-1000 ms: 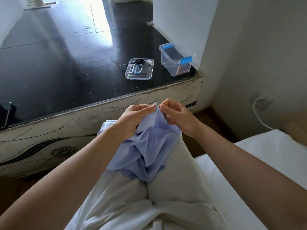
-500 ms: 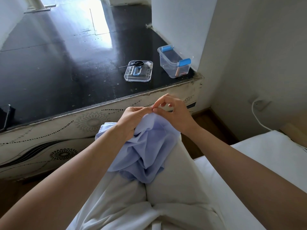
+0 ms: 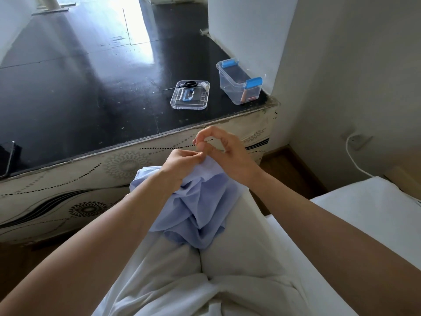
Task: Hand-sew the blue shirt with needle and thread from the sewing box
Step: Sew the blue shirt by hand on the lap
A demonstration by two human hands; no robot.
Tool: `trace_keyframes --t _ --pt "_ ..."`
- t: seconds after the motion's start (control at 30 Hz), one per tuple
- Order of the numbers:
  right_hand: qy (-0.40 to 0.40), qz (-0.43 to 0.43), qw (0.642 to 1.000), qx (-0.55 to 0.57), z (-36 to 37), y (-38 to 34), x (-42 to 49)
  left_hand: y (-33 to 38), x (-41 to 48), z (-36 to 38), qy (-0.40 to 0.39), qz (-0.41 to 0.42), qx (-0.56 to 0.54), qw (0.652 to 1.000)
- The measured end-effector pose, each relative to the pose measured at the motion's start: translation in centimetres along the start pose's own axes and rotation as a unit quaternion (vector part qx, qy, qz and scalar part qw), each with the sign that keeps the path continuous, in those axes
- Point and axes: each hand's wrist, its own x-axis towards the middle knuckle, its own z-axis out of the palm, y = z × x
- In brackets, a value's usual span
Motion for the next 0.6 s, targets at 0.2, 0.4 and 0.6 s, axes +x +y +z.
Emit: trace_keyframes --t 0.2,0.4,0.6 --pt "-0.214 0.261 0.834 0.436 -2.4 -0.9 -0.8 -0.3 0.8 -1.0 -0.015 -0.002 -0.181 0.983" --pt "-0.485 0.317 0.711 0.4 -3.7 -0.3 -2.6 0.2 1.4 -1.5 0.022 -0.031 -0.266 0.963" --pt "-0.128 0.339 0.86 0.359 -3.4 0.9 -1.7 -0.3 1.3 -1.7 -0.038 -0.042 -0.299 0.953"
